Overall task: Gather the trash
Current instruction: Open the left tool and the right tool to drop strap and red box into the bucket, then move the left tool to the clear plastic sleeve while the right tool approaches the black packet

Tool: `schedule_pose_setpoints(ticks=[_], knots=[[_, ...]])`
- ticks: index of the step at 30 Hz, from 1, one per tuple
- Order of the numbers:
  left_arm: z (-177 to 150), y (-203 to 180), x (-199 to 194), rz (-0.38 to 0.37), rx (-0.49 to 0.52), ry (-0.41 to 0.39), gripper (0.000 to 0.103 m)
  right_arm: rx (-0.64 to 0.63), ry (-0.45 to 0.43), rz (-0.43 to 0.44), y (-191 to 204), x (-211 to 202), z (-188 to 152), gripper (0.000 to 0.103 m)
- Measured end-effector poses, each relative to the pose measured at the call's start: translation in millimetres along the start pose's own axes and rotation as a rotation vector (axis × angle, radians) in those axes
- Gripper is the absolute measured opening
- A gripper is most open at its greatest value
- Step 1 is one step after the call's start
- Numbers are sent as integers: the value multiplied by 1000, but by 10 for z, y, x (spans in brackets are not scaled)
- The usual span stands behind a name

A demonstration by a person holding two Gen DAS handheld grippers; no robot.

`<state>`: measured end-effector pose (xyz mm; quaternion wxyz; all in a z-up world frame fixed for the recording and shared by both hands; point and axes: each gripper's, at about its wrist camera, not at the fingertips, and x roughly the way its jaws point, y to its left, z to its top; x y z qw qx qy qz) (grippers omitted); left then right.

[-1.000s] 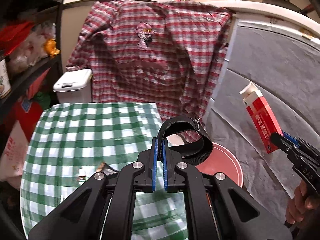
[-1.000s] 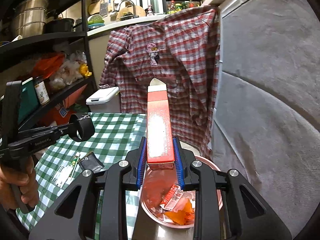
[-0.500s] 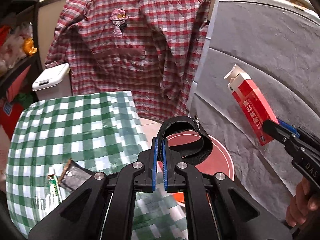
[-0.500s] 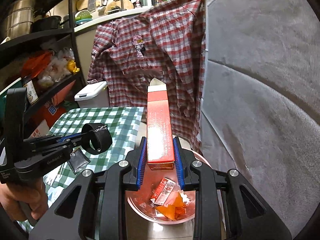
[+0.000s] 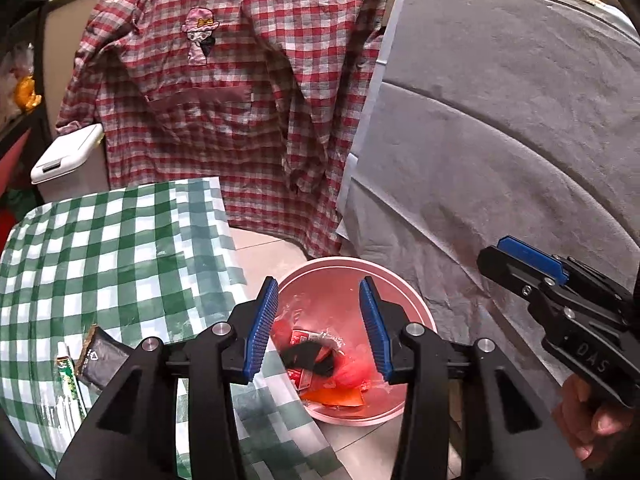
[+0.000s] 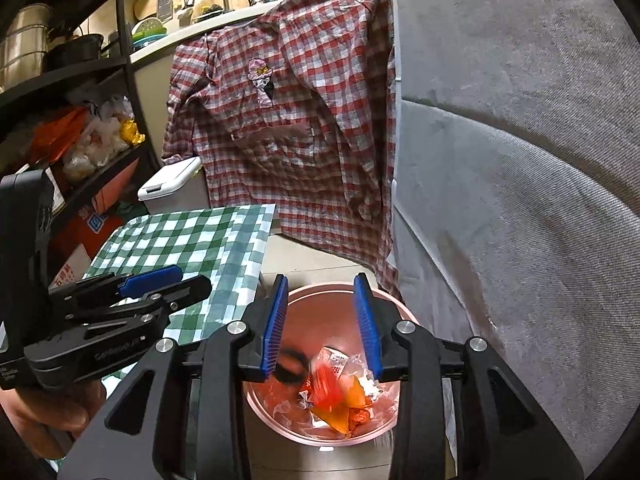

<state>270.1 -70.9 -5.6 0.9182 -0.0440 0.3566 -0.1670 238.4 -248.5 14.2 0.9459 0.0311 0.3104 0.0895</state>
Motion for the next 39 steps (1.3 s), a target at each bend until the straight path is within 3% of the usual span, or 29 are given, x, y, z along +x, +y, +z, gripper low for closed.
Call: schedule_pose_setpoints(ticks=[9,16,18,22,25,39], knots=[[9,101,-143,23,5,-31,29,-11,-46,-1,27,-79,18,35],[-27,424,-449,73,8,-61,26,-42,-74,20,180,-138,9,35],[-50,578,-545,91,-3,-65,25,-52,-83,36,246,-154,6,33],[-152,879,-743,129,-28,-68,25,-77,-89,80,416,-153,5,16],[-244,1090,-880,162,-29,-69,25,-91,-90,112,554,-139,0,11],[-841,1973,-1058,264,-83,63,26,-158,-38,245,1326,198,-7,13]])
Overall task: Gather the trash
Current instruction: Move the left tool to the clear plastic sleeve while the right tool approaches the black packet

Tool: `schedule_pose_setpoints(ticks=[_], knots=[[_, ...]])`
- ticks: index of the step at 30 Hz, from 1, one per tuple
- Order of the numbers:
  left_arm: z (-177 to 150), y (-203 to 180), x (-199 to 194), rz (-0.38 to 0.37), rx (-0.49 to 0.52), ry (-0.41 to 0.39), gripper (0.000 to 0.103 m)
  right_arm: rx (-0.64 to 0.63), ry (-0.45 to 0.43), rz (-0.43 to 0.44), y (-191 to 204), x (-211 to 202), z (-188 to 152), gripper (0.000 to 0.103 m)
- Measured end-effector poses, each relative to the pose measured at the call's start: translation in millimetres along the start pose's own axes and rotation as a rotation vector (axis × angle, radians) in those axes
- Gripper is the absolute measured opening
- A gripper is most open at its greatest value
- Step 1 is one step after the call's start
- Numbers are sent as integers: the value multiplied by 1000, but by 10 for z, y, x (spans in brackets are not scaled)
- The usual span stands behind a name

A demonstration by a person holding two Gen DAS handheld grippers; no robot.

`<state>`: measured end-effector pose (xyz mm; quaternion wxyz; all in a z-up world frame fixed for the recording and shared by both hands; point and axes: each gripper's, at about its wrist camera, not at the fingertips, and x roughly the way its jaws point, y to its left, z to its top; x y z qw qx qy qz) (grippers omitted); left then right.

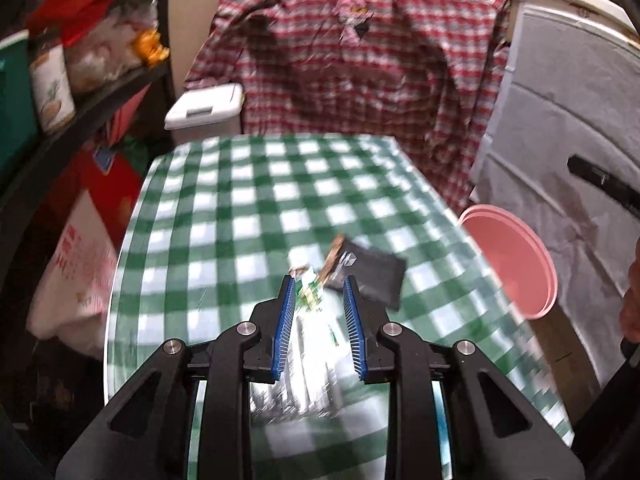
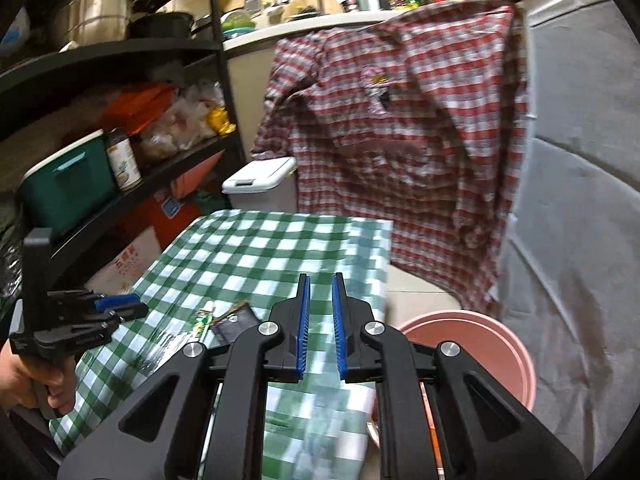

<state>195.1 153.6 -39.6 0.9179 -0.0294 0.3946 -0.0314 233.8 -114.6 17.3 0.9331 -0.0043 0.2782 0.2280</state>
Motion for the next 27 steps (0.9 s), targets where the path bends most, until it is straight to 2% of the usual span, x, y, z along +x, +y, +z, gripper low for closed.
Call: schedule_pose_setpoints(ticks=[1,4,6,8,11,16,18,20,27], knots=[[-47,45,56,0,-10,26,28,-7,4,5,38,32,-6,13],[-205,123,186,8,-26,87,48,-31,26,23,171,148,-41,16],[-280,137,306,14,-23,130,53,-47,46,33,240,235,-64,16],[-335,110,421,12,-4,174,64,-57,61,41,281,300,-83,16],[-405,87,527,18,35,210,64,-67,79,49,332,381,-102,22],[-448,54,633,16,67,248,64,-84,104,65,409,511,-124,26],[-458,64,644,16,73,252,62,-92,120,75,450,577,-139,31],[-458,113,659,7,58,261,49,-103,131,80,483,626,-158,34],[-406,271,672,5,7,258,19,-135,183,111,633,866,-235,39]])
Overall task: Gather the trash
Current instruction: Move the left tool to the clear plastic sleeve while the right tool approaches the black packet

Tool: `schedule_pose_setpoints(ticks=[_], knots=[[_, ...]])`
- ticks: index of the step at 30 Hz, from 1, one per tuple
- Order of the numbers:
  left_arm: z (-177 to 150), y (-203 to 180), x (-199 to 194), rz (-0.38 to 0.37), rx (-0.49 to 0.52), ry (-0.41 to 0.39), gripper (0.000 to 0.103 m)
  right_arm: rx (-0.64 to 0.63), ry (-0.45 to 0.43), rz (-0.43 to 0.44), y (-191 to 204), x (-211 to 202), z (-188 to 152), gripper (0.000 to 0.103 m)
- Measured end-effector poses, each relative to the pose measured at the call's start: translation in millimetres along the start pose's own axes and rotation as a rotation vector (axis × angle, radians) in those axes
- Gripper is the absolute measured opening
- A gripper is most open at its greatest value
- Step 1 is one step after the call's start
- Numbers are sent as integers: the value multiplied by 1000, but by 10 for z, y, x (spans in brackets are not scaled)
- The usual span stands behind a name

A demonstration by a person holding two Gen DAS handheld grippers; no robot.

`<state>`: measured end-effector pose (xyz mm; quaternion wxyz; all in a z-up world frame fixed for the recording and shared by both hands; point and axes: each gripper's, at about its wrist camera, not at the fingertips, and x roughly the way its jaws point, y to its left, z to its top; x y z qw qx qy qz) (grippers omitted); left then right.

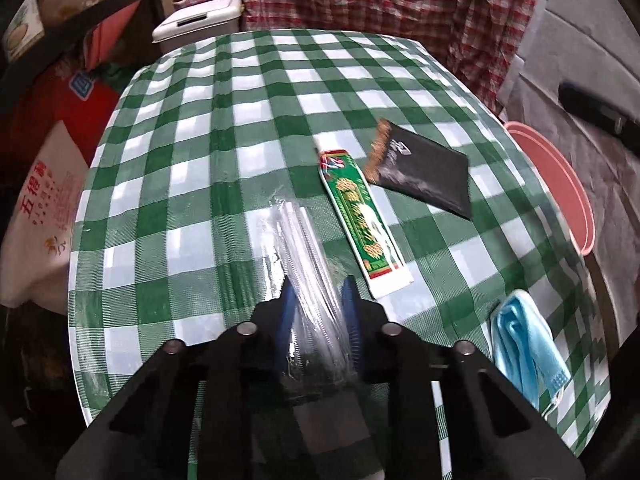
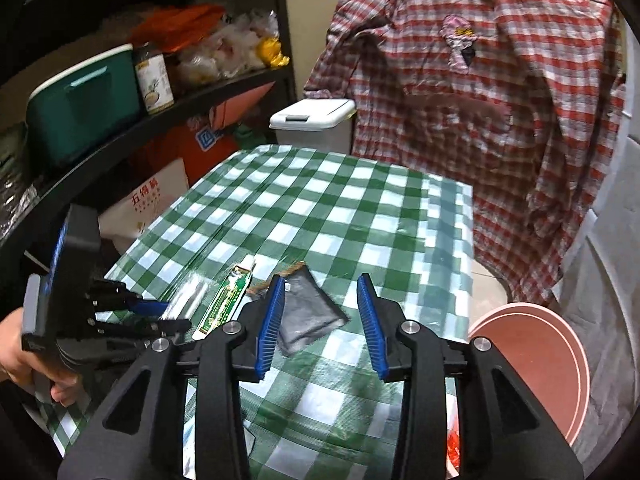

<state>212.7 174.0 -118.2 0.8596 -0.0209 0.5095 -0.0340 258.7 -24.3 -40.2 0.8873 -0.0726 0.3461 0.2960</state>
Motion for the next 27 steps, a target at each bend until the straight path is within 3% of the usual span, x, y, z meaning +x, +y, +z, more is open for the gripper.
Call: schedule_pose_setpoints(ticks=[4,7,14,22,27], knots=[[72,116,-71,17,-44,-33,9,-24,52,26,92,218,-31,45],[150,219,-139,27,-91,-66,9,-44,89,33,147,378,-72,54],[328,339,-289,23,-151,-133,9,-87,193,28,183,770,-185,64],[398,334,-246,9,-135,-134,9,-115,282,22,161,1065,-237,74],[411,386,-228,3,-144,-138,9,-114,287,24,128,1138,-224,81]])
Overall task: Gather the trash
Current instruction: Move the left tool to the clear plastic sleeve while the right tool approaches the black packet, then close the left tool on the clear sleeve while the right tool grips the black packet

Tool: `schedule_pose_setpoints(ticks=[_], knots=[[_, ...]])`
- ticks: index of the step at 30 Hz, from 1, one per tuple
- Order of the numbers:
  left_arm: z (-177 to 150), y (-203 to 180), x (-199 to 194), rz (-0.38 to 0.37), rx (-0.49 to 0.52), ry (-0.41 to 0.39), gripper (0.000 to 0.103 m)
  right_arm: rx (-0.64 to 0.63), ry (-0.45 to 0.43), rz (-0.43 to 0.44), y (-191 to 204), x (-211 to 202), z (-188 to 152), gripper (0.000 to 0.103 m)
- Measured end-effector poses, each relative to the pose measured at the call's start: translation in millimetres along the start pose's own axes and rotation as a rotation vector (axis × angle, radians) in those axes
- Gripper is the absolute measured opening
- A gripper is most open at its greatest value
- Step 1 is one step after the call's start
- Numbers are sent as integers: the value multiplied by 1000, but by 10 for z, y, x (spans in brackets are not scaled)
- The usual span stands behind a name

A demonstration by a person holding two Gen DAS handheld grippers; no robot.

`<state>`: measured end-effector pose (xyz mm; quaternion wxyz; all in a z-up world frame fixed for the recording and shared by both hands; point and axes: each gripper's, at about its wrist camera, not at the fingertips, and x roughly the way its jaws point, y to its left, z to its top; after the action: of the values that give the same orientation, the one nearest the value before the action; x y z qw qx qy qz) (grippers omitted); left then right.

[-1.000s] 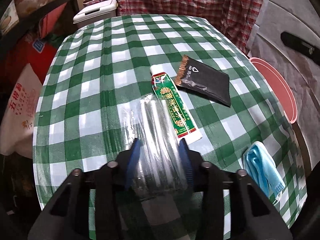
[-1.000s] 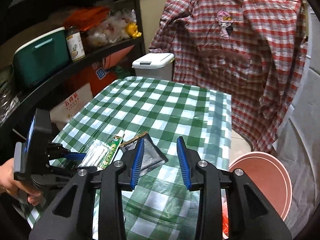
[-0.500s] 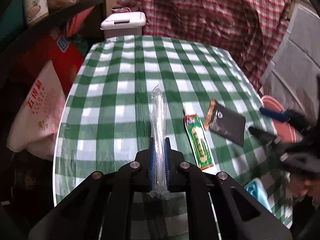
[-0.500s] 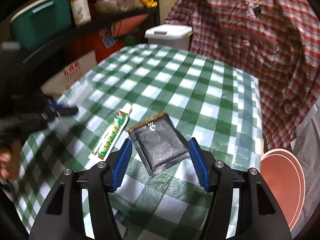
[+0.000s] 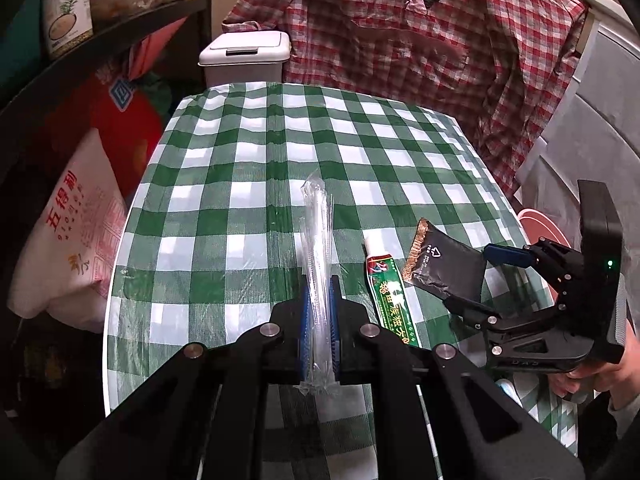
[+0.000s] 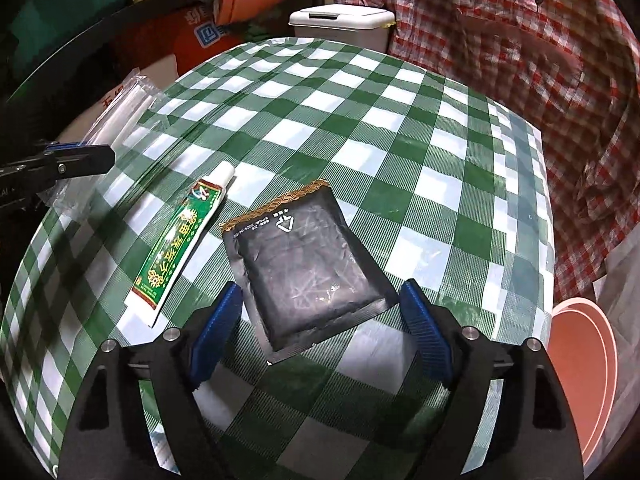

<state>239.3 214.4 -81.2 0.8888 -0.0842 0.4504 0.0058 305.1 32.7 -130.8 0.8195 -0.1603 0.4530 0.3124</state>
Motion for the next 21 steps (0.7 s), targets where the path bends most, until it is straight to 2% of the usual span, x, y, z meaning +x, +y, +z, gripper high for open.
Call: schedule_pose_setpoints(ticks=[6,10,18,20,21], knots=[[7,7,5,0,0,0,9,-15,-2,12,-8,16,26,83],[2,-5,5,1,-2,-1,9,-33,-7,22,-8,10,26,78],[10,-15,8,5,6,-1,8,-52,-25,37,-42,-90,14,48],[15,-34,2,9,13,-4,9,-34,-43,26,-92,-147,23,28],[16,-44,1,9,13,-4,9,-21,-48,35,-121,-177,26,25]])
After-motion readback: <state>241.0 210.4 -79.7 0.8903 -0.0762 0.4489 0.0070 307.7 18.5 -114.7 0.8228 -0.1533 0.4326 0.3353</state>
